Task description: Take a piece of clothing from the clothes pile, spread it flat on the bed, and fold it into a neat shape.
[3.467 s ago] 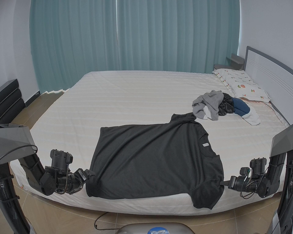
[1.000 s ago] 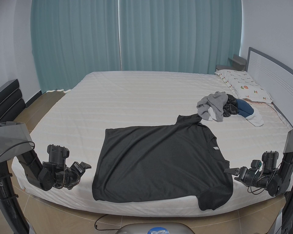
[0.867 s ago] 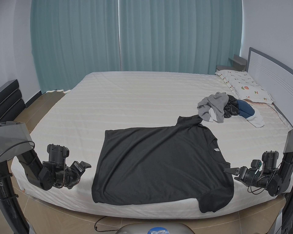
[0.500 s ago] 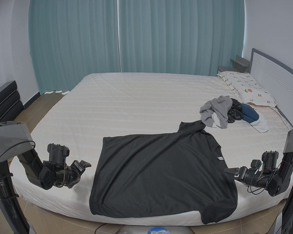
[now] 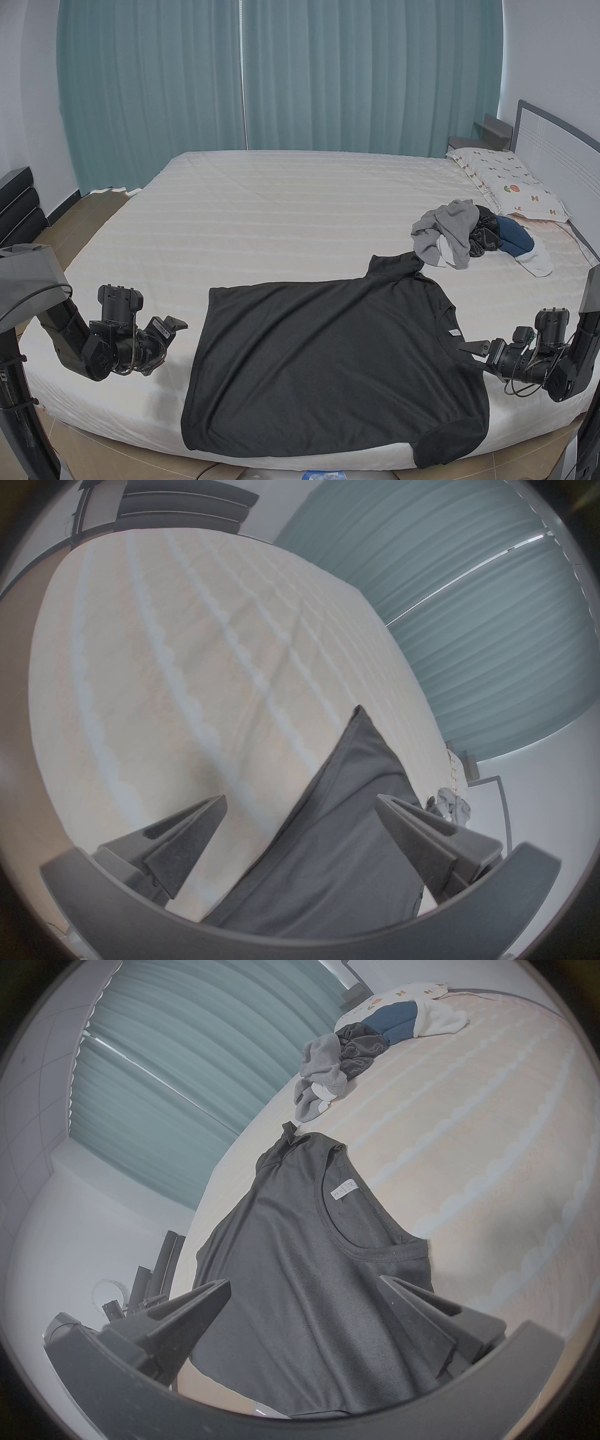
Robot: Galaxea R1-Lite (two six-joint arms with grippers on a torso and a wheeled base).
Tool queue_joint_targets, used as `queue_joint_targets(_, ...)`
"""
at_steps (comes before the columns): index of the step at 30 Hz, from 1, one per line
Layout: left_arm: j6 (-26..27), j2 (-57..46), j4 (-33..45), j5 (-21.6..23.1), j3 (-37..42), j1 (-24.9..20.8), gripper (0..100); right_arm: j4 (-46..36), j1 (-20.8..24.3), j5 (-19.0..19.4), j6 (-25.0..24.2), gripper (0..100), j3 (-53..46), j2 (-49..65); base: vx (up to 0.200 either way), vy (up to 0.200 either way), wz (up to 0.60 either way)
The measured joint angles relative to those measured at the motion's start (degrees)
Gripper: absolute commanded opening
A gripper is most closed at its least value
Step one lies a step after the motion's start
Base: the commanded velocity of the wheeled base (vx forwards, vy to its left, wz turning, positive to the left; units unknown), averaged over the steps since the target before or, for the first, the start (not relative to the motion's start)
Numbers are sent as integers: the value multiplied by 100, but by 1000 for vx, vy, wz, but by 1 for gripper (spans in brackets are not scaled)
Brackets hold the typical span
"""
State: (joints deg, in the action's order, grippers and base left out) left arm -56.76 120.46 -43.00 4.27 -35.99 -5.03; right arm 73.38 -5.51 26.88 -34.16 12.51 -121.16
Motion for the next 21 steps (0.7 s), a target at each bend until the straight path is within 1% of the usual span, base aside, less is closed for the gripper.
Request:
queue_joint_targets(4, 38, 104, 104, 0, -552, -4, 100, 2, 4, 33, -176, 100, 69, -1, 0, 0, 0)
queue_joint_targets(7, 68, 273, 251, 0, -1120, -6, 100, 0, -7, 73, -282, 100, 113, -12, 0, 0, 0)
queue_joint_targets(10, 108, 549, 391, 5, -1818, -2, 100, -2, -9, 133, -405, 100, 152, -30, 0, 0, 0)
queue_joint_targets(15, 244, 1226, 679, 22, -3149, -37, 100, -2, -20, 344, -624, 100, 234, -67, 0, 0, 0)
queue_joint_targets(21, 367, 2046, 1306, 33, -4598, -124, 100, -7, -46, 514, -812, 100, 339, -149, 0, 0, 0)
